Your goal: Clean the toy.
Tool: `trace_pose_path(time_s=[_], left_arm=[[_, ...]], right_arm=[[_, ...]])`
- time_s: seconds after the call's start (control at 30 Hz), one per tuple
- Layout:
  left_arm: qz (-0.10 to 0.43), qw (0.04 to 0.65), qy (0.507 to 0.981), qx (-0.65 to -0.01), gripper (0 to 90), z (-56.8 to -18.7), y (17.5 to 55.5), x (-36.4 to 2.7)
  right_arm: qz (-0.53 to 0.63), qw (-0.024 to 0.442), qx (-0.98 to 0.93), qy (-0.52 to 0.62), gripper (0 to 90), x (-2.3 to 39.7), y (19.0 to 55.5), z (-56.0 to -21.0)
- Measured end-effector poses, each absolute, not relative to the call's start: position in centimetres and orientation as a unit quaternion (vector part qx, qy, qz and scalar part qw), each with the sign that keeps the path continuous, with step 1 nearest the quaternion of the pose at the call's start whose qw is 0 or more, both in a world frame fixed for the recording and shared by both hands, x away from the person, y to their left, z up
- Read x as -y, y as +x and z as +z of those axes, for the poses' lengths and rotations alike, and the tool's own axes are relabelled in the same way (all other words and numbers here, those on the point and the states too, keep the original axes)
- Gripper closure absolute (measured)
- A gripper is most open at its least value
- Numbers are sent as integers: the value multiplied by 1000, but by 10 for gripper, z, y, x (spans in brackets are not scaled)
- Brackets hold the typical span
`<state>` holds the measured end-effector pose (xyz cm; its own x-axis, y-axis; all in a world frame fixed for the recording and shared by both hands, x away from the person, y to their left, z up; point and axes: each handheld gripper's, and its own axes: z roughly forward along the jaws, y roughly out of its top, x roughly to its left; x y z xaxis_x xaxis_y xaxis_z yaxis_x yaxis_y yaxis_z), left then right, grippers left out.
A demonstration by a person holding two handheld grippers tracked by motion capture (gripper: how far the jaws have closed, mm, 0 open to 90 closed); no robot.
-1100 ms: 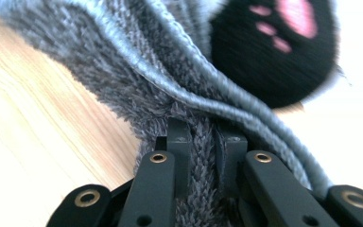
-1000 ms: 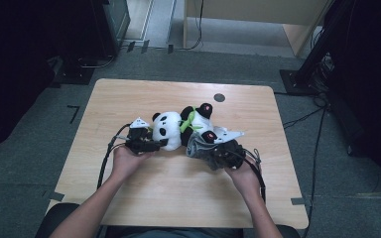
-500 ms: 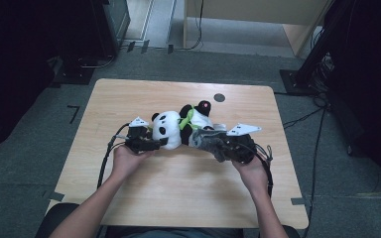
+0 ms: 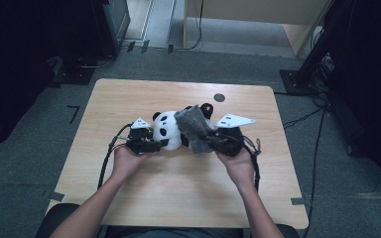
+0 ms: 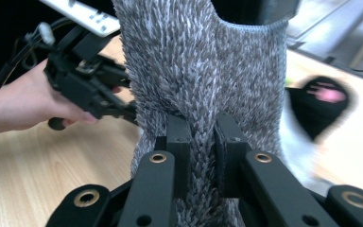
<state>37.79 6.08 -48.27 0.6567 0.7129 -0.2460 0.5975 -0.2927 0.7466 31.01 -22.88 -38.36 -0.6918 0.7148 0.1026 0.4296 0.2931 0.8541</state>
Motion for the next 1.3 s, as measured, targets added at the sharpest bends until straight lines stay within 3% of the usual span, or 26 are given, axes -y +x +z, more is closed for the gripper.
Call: trace_pose_path(time_s=[0.27, 0.43, 0.8, 1.3], left_arm=[[55, 434, 796, -418, 360, -481, 379, -61], [54, 431, 796, -421, 360, -481, 379, -62], [58, 425, 801, -418, 371, -482, 380, -62], [81, 421, 812, -396, 366, -483, 377, -59]], right_arm=[[432, 126, -830, 329, 801, 164, 334, -422], [394, 137, -849, 324, 800, 147, 342, -450], [385, 143, -857, 310, 801, 146, 338, -482], [303, 135, -883, 332, 799, 176, 335, -480]])
